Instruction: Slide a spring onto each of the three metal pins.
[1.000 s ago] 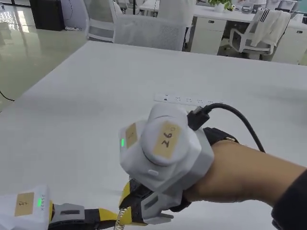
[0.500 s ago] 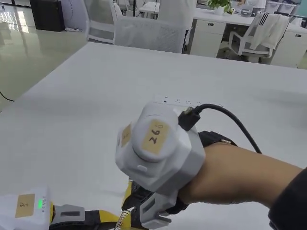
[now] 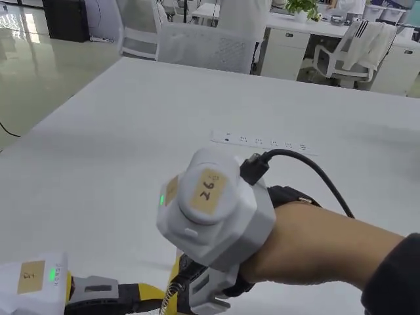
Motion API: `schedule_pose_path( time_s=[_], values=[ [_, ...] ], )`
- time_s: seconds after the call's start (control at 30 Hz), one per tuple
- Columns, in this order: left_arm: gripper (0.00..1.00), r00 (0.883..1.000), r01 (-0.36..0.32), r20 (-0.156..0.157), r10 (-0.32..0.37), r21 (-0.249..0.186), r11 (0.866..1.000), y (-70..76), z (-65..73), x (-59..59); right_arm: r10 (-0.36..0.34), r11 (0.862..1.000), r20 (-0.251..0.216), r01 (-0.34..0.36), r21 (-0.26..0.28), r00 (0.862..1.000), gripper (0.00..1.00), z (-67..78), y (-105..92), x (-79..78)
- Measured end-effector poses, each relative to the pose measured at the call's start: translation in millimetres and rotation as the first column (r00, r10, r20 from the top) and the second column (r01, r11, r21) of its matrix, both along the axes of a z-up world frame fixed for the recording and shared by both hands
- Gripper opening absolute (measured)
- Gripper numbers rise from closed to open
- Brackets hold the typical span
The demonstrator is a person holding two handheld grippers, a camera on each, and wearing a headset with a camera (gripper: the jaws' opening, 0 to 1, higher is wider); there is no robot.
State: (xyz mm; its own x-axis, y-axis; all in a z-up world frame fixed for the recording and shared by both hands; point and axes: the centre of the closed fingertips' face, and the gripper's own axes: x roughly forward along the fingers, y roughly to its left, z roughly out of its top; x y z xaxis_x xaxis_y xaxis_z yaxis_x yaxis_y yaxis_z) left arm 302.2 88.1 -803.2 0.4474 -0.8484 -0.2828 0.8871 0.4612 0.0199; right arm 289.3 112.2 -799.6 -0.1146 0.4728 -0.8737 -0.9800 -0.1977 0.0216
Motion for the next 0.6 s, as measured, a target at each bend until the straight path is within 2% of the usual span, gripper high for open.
schedule_pose_path(
  time_s=[0.3,0.6],
  values=[
    [0.04,1.000,-0.020,-0.013,0.020,-0.011,1.000,2.3,-0.7,3.0,-0.011,1.000,0.002,0.011,0.001,1.000,0.08,0.8,-0.8,4.6],
    [0.13,0.999,-0.042,-0.029,0.042,-0.010,0.999,5.2,-2.1,4.6,-0.050,0.999,0.027,0.050,0.002,0.998,0.08,7.9,-12.5,19.8]
  ],
)
